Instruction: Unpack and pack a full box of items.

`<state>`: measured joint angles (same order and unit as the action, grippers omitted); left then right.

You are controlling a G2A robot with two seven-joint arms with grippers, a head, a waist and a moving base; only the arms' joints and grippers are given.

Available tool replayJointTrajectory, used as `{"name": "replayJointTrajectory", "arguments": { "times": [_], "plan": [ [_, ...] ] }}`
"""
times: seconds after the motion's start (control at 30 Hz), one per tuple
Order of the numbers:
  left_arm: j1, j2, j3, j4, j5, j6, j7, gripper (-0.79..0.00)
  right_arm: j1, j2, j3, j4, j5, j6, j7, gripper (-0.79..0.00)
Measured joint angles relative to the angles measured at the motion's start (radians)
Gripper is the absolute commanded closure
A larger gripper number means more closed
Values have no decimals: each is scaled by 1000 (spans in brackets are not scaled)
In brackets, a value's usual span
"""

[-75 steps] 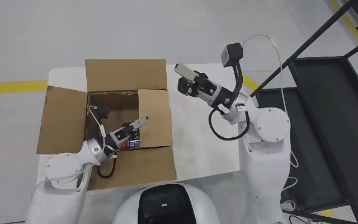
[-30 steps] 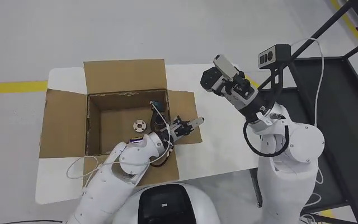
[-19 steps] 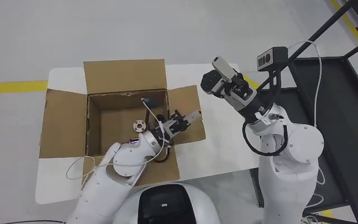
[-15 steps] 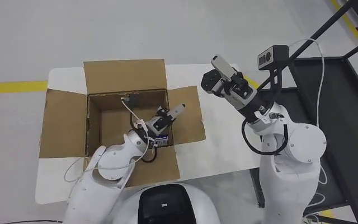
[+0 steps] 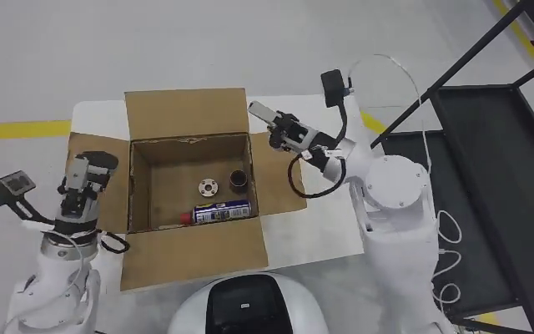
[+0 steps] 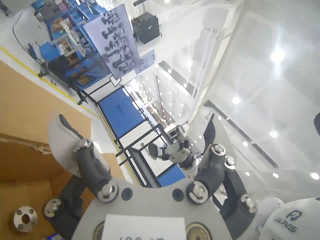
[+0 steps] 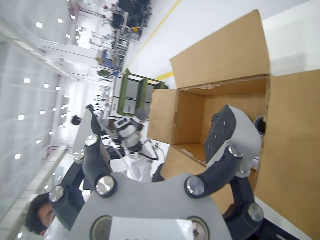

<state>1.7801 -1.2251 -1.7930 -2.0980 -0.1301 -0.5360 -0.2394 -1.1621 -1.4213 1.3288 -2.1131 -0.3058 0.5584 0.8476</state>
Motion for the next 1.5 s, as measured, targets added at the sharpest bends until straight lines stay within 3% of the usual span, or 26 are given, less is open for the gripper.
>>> {"name": "replayJointTrajectory", "arguments": {
  "times": [0.17,0.4,0.77,0.97,1.27,1.5],
  "plan": [
    [36,10,-173,65,-139,-131,-75,-785,146,8,-189,82,-258,70,98,-785],
    [25,17,-309,176,-195,-169,-82,-785,369,-5,-421,284,-502,113,307,-785],
    [25,13,-319,190,-196,-156,-41,-785,600,-92,-695,623,-480,43,370,-785],
    [25,13,-319,190,-196,-156,-41,-785,687,-154,-778,790,-400,38,376,-785],
    [25,13,-319,190,-196,-156,-41,-785,752,-242,-858,928,-291,35,362,-785],
    [25,13,-319,190,-196,-156,-41,-785,742,-273,-872,966,-241,-64,284,-785]
  ]
}}
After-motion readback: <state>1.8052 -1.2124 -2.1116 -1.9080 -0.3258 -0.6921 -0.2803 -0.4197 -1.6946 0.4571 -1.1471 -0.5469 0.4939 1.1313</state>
